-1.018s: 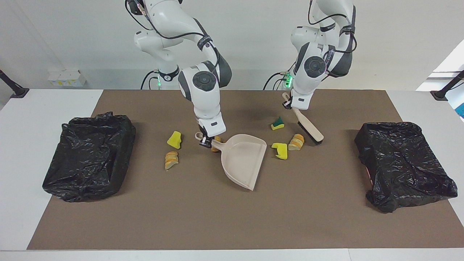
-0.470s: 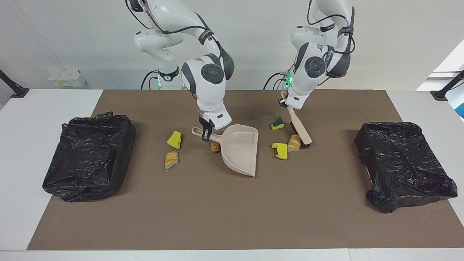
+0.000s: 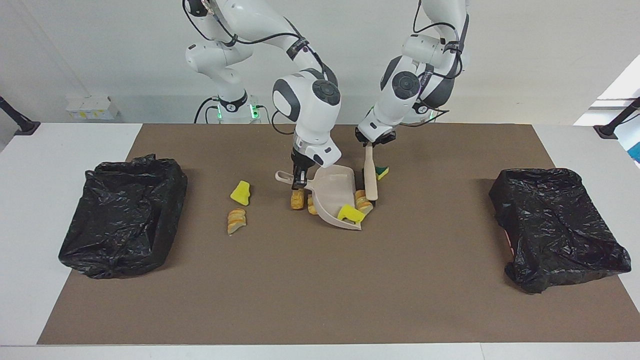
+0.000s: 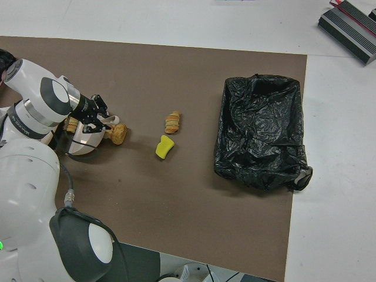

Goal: Sweep and dump trash in bin

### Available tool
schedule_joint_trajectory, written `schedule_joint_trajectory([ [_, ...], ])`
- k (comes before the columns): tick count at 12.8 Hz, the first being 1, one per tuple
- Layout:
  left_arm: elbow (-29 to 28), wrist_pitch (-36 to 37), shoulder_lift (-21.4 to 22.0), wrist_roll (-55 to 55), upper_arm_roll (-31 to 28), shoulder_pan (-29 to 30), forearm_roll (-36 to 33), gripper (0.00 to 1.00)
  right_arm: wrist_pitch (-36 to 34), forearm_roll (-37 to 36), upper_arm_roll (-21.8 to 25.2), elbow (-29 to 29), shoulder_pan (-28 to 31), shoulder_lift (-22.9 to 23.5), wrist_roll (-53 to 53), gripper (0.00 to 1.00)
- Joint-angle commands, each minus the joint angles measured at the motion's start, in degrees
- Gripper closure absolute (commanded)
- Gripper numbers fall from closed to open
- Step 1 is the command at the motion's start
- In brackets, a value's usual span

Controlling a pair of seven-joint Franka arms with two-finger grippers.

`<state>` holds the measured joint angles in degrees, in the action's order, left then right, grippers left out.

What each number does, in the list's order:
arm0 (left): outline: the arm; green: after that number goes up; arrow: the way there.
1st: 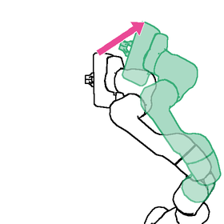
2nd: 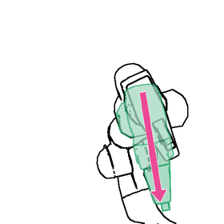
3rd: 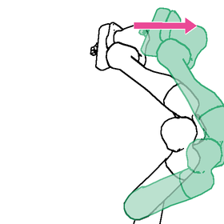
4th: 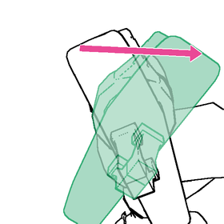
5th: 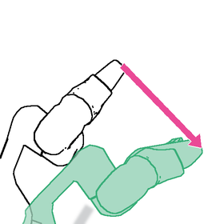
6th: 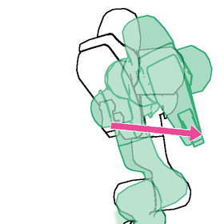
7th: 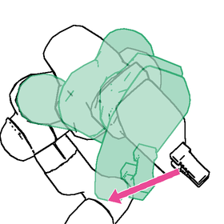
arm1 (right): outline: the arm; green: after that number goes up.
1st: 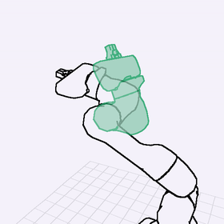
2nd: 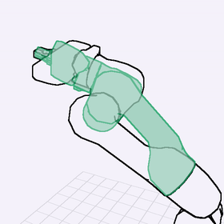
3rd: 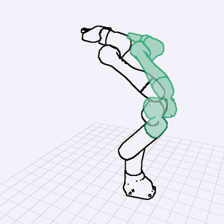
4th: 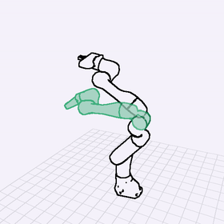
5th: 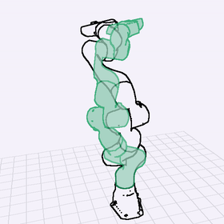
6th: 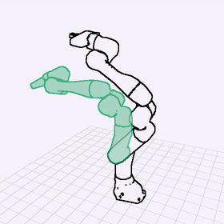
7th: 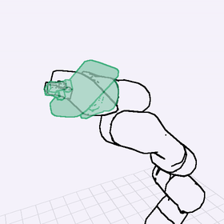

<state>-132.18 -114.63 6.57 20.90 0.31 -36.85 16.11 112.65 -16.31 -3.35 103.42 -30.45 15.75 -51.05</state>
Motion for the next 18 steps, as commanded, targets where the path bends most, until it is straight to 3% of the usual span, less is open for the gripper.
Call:
schedule_joint_trajectory([
  [1, 2.4, 0.3, 0.1, -0.5, -0.8, -4.0, 1.9, 1.0, 3.5, -0.2, -0.4, 0.0, -1.1, 2.0, 2.4, 1.0],
  [4, 4.6, 5.0, 1.3, 6.0, -0.7, -4.2, 2.4, 1.0, 4.2, 0.1, -0.4, 0.0, -0.4, 2.3, 1.7, 1.0],
  [9, 2.4, 17.9, 8.4, 24.2, -1.0, -3.3, 2.3, 1.0, 4.5, -0.2, -0.4, -0.2, -0.4, 2.4, -0.7, 1.0],
  [11, -1.1, 17.8, 10.8, 29.1, -1.1, -2.8, 1.9, 1.0, 4.5, -0.1, -0.4, -0.1, -0.4, 2.4, -0.9, 1.0],
  [14, -6.9, 14.4, 10.9, 39.1, -0.8, -3.1, 1.9, 1.0, 4.5, -0.5, -0.4, 0.1, -0.6, 2.4, -3.1, 1.0],
  [18, -10.4, 6.4, 9.8, 50.4, -0.6, -3.2, 2.1, 1.0, 6.3, -0.6, -0.4, 0.7, -0.5, 2.5, -5.9, 1.0],
])
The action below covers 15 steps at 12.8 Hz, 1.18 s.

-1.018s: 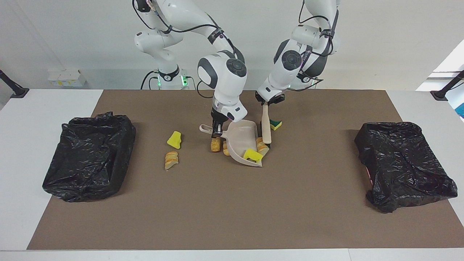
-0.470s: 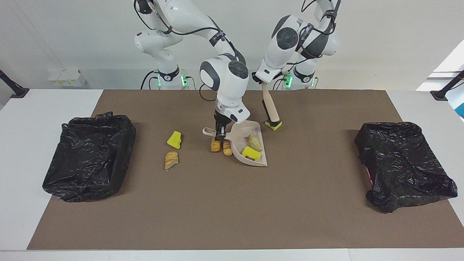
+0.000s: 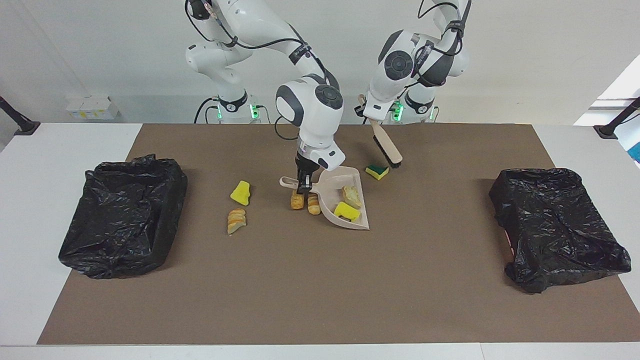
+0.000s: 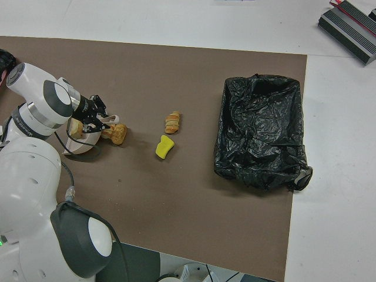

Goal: Sweep and dump trash in bin

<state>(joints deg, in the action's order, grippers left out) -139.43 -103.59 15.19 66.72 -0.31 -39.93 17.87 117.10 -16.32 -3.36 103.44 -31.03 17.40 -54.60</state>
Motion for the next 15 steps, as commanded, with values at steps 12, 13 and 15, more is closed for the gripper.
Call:
schedule_joint_trajectory([
  [12, 11.0, -21.9, -13.3, -15.3, 0.1, -1.0, 6.8, 1.0, 5.2, 0.0, -0.4, 0.8, -0.3, 2.1, -0.2, 1.0],
  [13, 11.6, -21.7, -13.5, -19.4, 0.2, -1.0, 6.8, 1.0, 5.2, 0.0, -0.4, 0.8, -0.3, 2.0, 0.4, 1.0],
  [15, 13.7, -21.2, -13.1, -24.3, 0.1, -0.6, 6.8, 1.0, 5.0, 0.0, -0.4, 1.0, -0.2, 2.0, 0.5, 1.0],
])
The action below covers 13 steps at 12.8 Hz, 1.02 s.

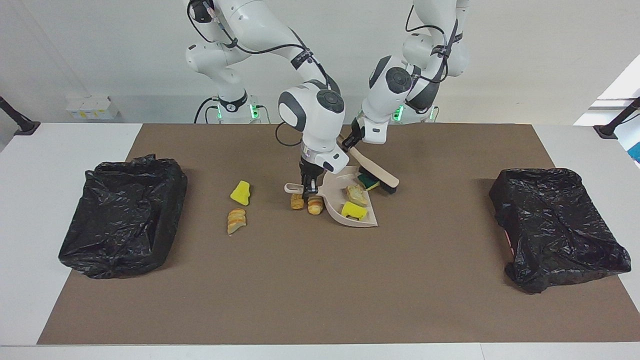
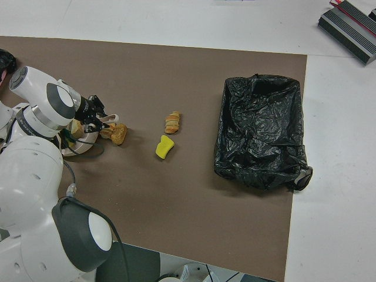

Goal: Sweep and dump trash in bin

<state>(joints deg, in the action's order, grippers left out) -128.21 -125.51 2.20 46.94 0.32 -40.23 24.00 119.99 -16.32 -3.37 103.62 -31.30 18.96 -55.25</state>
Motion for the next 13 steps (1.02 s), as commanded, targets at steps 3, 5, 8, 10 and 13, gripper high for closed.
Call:
schedule_joint_trajectory([
  [3, 4.9, 6.5, 1.6, -6.9, -1.0, 0.8, 0.7, 1.0, 2.3, 0.4, -0.4, 0.7, 0.3, 0.5, 2.5, 1.0],
  [5, 5.2, 16.8, 5.1, -11.9, -1.3, 3.3, 0.7, 1.0, 4.4, 0.7, -0.4, 0.8, 0.6, 0.7, 3.7, 1.0],
  [8, 4.8, 24.5, 7.4, -13.5, -1.3, 4.4, 0.4, 1.0, 7.6, 2.5, -0.4, 1.1, 1.2, 1.2, 5.3, 1.0],
  [10, 3.0, 25.2, 9.0, -12.5, -1.2, 3.9, -0.1, 1.0, 8.8, 4.7, -0.4, 1.5, 1.4, 1.2, 5.5, 1.0],
  [13, -2.9, 25.2, 13.5, -12.3, -0.2, 3.4, -3.6, 1.0, 9.7, 7.9, -0.5, 1.1, 3.0, 0.6, 4.5, 1.0],
])
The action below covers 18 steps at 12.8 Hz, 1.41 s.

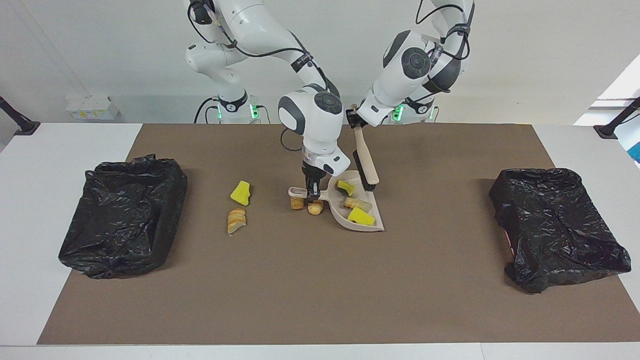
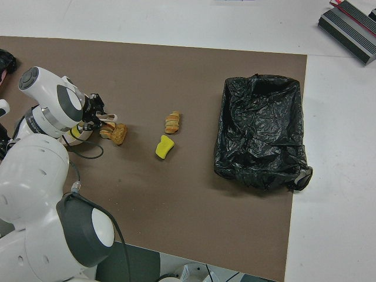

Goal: Sweep and dump trash in bin

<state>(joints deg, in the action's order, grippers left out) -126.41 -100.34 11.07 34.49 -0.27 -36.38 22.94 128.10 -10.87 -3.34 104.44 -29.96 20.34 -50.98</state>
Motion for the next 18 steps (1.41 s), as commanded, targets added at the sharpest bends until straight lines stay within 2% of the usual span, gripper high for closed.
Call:
schedule_joint_trajectory([
  [1, -6.5, 0.1, 6.3, 0.2, 1.6, -0.4, -3.8, 1.0, 1.4, 3.4, -0.6, -0.1, 2.1, -1.1, -0.7, 1.0],
  [3, -10.4, -0.8, 7.6, 1.3, 4.8, -0.4, -5.3, 1.0, 0.0, 3.5, -0.6, -0.5, 3.8, -2.7, -4.5, 1.0],
  [7, -14.6, -5.7, 7.9, 5.1, 9.5, -0.4, -5.7, 1.0, -12.1, 6.7, -0.5, -3.5, 10.9, -6.9, -13.3, 1.0],
  [9, -16.6, -11.0, 7.8, 8.9, 12.7, -0.4, -5.8, 1.0, -18.3, 6.7, -0.2, -6.7, 13.9, -8.0, -14.8, 1.0],
  [12, -19.0, -17.1, 7.0, 11.5, 13.4, -5.0, -5.8, 1.0, -21.4, 6.8, -0.3, -9.2, 19.3, -9.9, -15.3, 1.0],
  [13, -19.4, -19.6, 5.5, 11.6, 13.4, -5.5, -5.7, 1.0, -22.1, 7.2, -0.4, -9.3, 21.2, -10.5, -16.3, 1.0],
  [15, -19.7, -20.3, 4.8, 11.8, 13.4, -5.8, -5.7, 1.0, -25.1, 8.8, -0.1, -11.7, 24.9, -11.1, -20.4, 1.0],
  [18, -20.8, -20.6, 4.7, 11.0, 13.4, -5.2, -5.7, 1.0, -28.9, 7.4, 0.3, -12.9, 30.2, -13.1, -22.9, 1.0],
])
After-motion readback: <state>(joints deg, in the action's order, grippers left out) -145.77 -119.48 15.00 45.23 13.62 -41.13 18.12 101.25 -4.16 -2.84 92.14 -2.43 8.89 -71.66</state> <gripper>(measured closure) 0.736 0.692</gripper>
